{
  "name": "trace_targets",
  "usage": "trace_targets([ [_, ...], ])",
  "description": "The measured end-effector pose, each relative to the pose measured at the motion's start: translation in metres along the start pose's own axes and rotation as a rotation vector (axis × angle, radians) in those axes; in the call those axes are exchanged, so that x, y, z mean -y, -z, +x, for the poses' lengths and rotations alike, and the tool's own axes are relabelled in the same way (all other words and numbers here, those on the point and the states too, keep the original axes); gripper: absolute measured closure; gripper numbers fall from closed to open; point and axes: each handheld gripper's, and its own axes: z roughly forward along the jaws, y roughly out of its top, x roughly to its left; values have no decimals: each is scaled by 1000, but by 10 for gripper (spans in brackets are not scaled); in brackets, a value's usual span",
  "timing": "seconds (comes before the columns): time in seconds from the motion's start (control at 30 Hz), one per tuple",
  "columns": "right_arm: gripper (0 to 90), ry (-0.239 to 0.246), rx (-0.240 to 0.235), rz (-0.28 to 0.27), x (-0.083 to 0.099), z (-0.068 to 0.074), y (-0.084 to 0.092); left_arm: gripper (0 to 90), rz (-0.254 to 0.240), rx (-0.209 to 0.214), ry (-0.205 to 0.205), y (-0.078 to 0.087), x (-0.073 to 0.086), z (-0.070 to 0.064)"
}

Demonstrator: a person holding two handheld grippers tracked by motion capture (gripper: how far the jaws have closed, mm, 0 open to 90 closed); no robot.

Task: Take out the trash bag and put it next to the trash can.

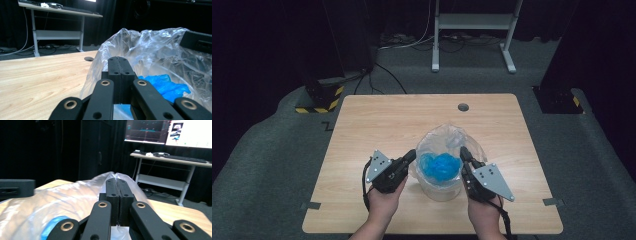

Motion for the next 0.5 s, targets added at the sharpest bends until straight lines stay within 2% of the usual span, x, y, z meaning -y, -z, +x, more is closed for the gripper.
trace_targets([
  [0.03, 893, 0, 0, 0, 0, 0, 0, 900, 0, 0, 0, 0, 0, 0],
  [0.07, 894, 14, -10, -10, 1, 9, 0, 900, 7, -5, -25, 0, 1, -2],
  [0.13, 895, 13, -14, -13, 1, 12, -1, 900, 10, -6, -25, -1, 0, -2],
  [0.17, 895, -1, -30, -13, 0, 19, -2, 900, 6, -5, -16, -1, -1, -2],
  [0.2, 895, -7, -65, -8, -1, 31, -3, 900, 0, 2, -10, 0, -1, -4],
  [0.23, 895, -7, -65, -8, -1, 31, -3, 900, 0, 2, -10, 0, -1, -4],
  [0.27, 895, 26, -92, -17, -2, 44, -4, 900, 6, 1, -28, -1, -1, -4],
  [0.3, 895, 26, -92, -17, -2, 44, -4, 900, 10, 0, -33, -1, -1, -4],
  [0.37, 895, 51, -122, -24, -2, 55, -5, 900, 14, 4, -21, -2, 0, -2],
  [0.4, 895, 56, -161, -9, 0, 65, -9, 900, 14, 2, -20, -3, 0, 1],
  [0.43, 895, 56, -161, -9, 0, 65, -9, 900, 14, 2, -20, -3, 0, 1],
  [0.5, 895, 56, -192, 20, 5, 74, -12, 899, 13, 5, 5, -2, 1, 6],
])
